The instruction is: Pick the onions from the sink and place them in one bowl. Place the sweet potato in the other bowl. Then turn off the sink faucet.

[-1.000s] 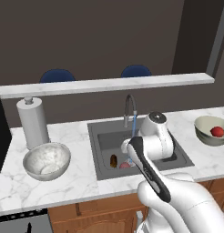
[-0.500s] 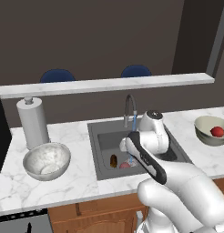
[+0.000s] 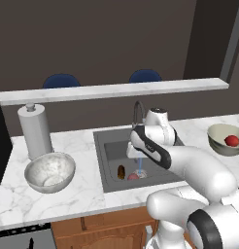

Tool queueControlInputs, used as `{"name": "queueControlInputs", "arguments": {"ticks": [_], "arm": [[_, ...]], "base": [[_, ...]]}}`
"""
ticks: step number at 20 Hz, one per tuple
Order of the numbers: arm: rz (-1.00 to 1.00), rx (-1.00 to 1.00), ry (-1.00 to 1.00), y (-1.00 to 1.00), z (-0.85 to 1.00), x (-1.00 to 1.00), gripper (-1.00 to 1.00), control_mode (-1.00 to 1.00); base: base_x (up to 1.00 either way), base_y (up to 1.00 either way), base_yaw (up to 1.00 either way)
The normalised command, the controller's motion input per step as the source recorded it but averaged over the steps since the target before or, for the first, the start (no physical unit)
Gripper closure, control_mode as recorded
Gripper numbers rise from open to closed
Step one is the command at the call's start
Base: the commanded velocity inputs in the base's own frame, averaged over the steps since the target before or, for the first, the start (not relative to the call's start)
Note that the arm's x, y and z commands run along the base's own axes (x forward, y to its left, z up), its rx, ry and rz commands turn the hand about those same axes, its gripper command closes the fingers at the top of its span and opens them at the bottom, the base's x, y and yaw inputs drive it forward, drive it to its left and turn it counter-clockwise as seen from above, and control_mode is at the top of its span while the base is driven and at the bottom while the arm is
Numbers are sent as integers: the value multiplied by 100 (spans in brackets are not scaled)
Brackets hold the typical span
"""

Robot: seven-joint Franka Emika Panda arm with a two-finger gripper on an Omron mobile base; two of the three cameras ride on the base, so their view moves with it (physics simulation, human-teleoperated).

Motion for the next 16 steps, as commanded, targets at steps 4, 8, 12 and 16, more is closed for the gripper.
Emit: {"name": "queueControlInputs", "arguments": {"ticks": [4, 8, 12, 16], "arm": [[0, 0, 0, 0, -3, 3, -100, -100], [0, 0, 0, 0, -17, 0, -100, -100], [0, 0, -1, 0, -24, 0, -100, -100], [0, 0, -4, 0, -27, 2, -100, -100]], "base": [[0, 0, 0], [0, 0, 0], [0, 0, 0], [0, 0, 0]]}}
